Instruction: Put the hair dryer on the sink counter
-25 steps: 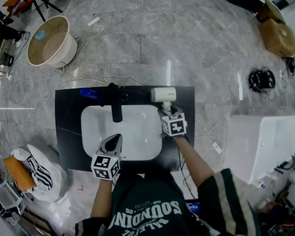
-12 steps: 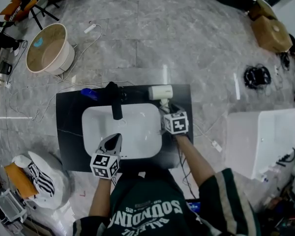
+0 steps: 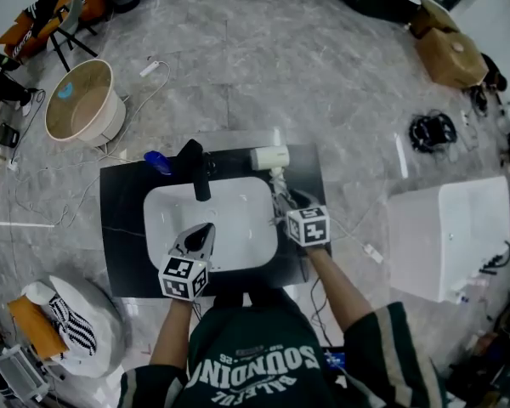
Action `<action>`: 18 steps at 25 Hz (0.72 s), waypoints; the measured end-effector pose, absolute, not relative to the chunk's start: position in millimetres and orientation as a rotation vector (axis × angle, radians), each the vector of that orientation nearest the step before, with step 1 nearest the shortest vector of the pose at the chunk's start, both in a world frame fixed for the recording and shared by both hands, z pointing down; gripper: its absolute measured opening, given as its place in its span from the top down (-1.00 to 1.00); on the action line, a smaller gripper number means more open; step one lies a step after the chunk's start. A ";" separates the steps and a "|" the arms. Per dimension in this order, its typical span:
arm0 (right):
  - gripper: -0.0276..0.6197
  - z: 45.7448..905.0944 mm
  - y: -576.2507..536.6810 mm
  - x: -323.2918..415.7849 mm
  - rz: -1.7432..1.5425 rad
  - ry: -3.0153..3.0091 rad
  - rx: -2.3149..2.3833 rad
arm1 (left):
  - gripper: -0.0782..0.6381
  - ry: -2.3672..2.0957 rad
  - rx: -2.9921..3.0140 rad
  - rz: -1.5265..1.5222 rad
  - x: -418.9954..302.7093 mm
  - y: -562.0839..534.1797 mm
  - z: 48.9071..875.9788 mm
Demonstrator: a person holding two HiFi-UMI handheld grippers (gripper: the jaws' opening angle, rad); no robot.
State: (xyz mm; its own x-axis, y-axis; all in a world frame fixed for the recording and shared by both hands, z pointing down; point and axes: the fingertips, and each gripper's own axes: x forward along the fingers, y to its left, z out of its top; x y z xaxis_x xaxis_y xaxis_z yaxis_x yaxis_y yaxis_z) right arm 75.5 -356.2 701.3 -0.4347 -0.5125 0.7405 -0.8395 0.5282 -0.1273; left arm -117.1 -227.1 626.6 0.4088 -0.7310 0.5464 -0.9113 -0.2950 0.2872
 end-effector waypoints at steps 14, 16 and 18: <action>0.91 617.5 -285.9 30.9 0.558 -2.342 1.134 | 0.78 -1.408 2.255 0.393 -124.9 -210.3 580.7; 0.91 596.2 -278.0 22.5 0.539 -2.411 1.145 | 0.78 -1.410 2.279 0.398 -127.1 -207.3 574.2; 0.91 570.6 -269.7 15.2 0.521 -2.505 1.162 | 0.78 -1.416 2.301 0.392 -128.9 -204.4 566.0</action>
State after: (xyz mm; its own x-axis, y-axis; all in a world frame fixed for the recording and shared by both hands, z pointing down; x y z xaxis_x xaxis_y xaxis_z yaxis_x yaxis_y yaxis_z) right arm 15.2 -269.7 570.6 -0.6131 -0.6568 0.4391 -0.7774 0.6005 -0.1873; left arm -128.9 -204.4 566.0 0.4453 -0.7803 0.4391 -0.8951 -0.4013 0.1946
